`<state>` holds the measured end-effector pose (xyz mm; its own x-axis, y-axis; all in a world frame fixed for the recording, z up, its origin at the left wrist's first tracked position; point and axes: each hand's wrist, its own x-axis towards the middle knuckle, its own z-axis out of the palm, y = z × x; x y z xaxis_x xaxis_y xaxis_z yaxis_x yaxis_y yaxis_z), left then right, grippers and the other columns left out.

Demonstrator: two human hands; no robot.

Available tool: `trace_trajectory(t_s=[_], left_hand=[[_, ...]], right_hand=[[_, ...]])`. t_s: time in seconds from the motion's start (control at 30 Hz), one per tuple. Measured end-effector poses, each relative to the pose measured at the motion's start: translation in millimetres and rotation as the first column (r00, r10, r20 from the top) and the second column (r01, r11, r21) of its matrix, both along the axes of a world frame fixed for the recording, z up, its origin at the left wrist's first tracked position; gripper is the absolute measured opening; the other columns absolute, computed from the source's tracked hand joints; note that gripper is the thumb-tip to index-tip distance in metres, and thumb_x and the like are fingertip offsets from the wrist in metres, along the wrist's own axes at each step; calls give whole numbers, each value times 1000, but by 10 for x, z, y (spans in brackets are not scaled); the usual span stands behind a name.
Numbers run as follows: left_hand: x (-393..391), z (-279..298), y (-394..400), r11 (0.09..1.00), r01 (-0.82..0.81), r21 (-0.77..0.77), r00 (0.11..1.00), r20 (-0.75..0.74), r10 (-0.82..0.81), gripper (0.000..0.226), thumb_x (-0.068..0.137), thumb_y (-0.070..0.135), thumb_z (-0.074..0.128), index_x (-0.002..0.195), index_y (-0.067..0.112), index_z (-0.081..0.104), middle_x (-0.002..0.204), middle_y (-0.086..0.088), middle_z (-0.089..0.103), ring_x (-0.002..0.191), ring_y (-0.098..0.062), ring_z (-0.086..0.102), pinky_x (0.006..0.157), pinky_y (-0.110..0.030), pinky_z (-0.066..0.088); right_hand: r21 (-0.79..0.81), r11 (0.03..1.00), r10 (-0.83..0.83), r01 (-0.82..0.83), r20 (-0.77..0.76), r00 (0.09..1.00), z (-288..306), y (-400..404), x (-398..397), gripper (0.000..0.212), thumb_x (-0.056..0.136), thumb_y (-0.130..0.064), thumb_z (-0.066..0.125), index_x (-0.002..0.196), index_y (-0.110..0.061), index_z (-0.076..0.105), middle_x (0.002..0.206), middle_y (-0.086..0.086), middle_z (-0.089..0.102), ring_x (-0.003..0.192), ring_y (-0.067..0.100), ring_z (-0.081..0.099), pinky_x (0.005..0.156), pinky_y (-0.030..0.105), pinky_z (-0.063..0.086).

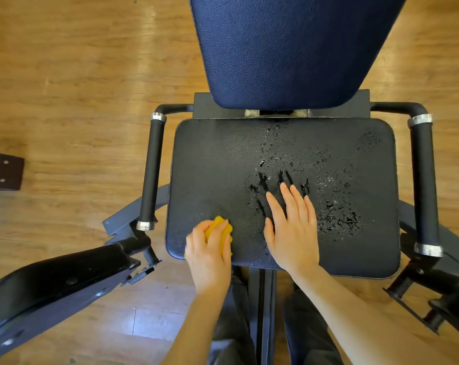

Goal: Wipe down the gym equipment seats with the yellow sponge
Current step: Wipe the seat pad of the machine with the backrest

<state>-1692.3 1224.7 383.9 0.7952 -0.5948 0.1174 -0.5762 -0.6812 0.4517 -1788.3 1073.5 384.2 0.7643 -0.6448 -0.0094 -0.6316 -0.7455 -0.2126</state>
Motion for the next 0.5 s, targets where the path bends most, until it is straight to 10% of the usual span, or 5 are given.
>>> trace_trajectory(t_s=[0.5], left_hand=[[183, -13, -488, 996, 59, -71, 998, -15, -60, 28, 93, 27, 53, 110, 14, 70, 114, -10, 57, 95, -26, 50, 78, -41, 49]], right_hand=[[-7, 1000, -6, 6, 5, 1000, -11, 7, 9, 51, 95, -31, 42, 144, -16, 42, 154, 14, 31, 145, 30, 23, 118, 47, 17]])
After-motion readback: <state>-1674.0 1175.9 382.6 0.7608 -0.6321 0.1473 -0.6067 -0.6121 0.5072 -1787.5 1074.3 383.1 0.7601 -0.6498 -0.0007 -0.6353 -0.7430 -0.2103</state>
